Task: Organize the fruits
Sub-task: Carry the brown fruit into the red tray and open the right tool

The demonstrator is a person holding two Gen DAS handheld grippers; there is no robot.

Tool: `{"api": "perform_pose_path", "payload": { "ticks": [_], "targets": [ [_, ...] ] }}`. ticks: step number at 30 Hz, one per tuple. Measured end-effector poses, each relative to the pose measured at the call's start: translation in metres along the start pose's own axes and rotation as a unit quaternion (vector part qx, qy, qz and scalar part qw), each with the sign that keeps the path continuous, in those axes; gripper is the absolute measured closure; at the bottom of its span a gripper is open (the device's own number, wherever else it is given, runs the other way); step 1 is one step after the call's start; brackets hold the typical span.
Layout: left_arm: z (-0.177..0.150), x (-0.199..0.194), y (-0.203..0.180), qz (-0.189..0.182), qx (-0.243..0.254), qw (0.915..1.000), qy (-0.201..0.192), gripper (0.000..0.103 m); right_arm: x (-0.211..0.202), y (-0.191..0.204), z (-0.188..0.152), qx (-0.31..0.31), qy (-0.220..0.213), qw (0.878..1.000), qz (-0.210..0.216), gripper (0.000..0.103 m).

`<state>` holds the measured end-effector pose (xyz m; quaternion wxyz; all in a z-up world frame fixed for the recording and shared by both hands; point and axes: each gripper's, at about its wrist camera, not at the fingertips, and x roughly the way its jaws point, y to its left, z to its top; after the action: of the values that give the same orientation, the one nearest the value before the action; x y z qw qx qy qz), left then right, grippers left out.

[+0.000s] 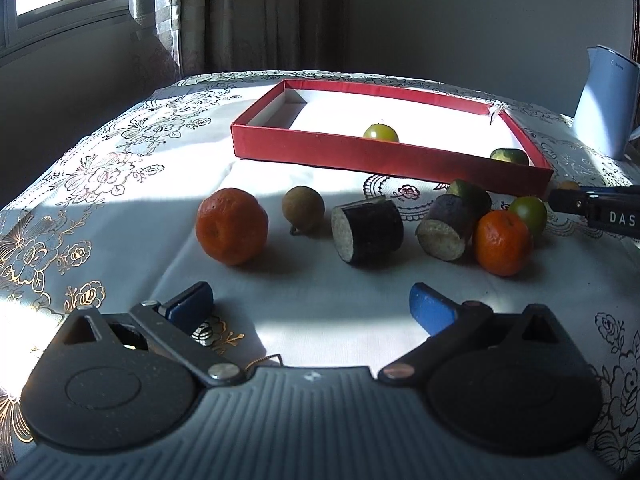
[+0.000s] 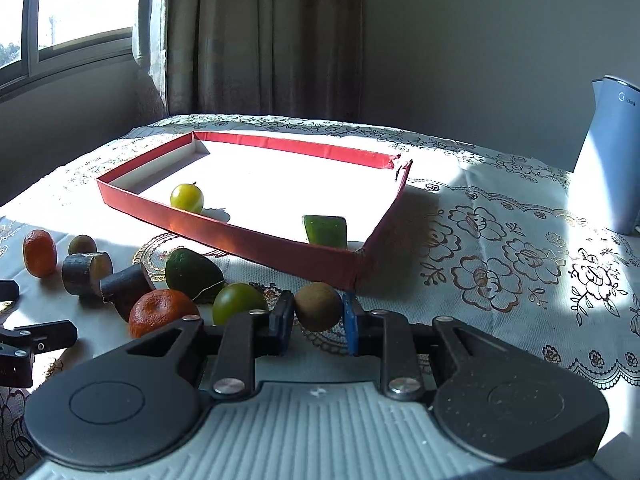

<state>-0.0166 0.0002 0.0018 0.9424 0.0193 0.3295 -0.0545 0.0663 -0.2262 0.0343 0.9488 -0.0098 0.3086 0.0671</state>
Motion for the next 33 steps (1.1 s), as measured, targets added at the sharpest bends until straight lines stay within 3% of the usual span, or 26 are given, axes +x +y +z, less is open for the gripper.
{"api": "perform_pose_path", "payload": {
  "ticks": [16, 33],
  "targets": [
    [0.000, 0.001, 0.001, -0.002, -0.003, 1.0000, 0.003, 0.000, 0.005, 0.013, 0.046, -0.001, -0.028, 0.999, -0.029, 0.078],
    [-0.001, 0.001, 0.001, -0.004, -0.004, 1.0000, 0.002, 0.000, 0.070, 0.025, 0.088, -0.022, -0.024, 0.999, -0.032, 0.078]
  ]
}}
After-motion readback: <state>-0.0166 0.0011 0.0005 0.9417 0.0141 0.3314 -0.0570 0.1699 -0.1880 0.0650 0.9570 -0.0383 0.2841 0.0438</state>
